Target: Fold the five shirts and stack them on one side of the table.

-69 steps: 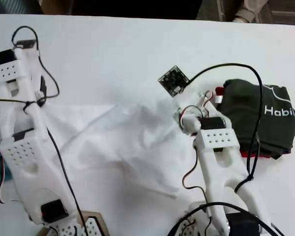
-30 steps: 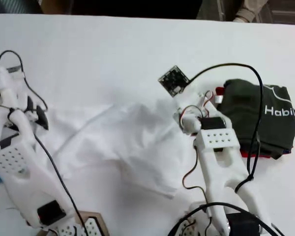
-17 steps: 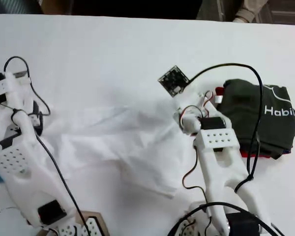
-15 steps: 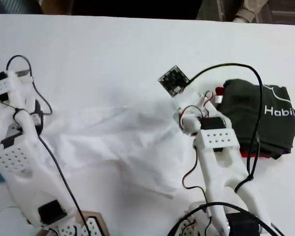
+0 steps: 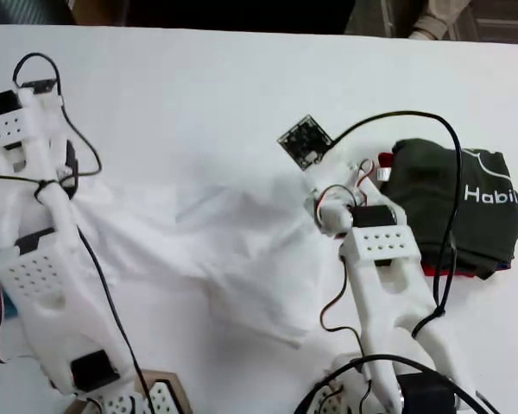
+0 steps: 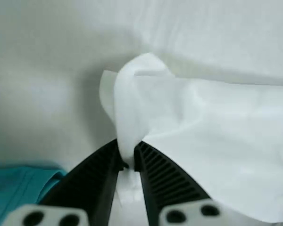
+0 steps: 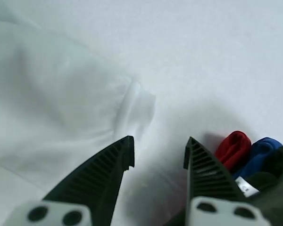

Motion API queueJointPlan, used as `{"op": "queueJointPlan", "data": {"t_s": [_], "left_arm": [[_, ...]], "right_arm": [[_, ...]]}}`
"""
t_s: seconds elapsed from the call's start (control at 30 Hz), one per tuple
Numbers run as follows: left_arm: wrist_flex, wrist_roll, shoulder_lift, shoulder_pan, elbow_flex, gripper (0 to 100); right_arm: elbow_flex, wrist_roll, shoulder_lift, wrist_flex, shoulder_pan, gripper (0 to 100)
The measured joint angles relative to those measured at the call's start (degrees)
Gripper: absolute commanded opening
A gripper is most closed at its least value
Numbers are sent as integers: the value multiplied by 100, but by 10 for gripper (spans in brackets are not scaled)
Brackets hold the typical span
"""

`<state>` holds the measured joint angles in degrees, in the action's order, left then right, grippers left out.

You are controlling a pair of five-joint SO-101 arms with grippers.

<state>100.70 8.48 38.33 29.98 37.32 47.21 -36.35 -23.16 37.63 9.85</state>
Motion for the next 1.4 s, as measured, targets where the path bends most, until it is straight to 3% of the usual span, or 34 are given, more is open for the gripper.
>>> {"op": "queueJointPlan", "data": {"t_s": [0.33, 0.77, 1.03, 1.2, 1.4], "left_arm": [[-18, -211, 0, 0, 607, 26], [-703, -211, 888, 9, 607, 33], [-422, -211, 967, 132, 809, 218], [9, -211, 826, 281, 1776, 222], [53, -211, 492, -9, 1969, 222]], "right_arm": [[0, 0, 0, 0, 0, 181], [0, 0, 0, 0, 0, 181], [0, 0, 0, 0, 0, 180], [0, 0, 0, 0, 0, 180], [0, 0, 0, 0, 0, 180]]}}
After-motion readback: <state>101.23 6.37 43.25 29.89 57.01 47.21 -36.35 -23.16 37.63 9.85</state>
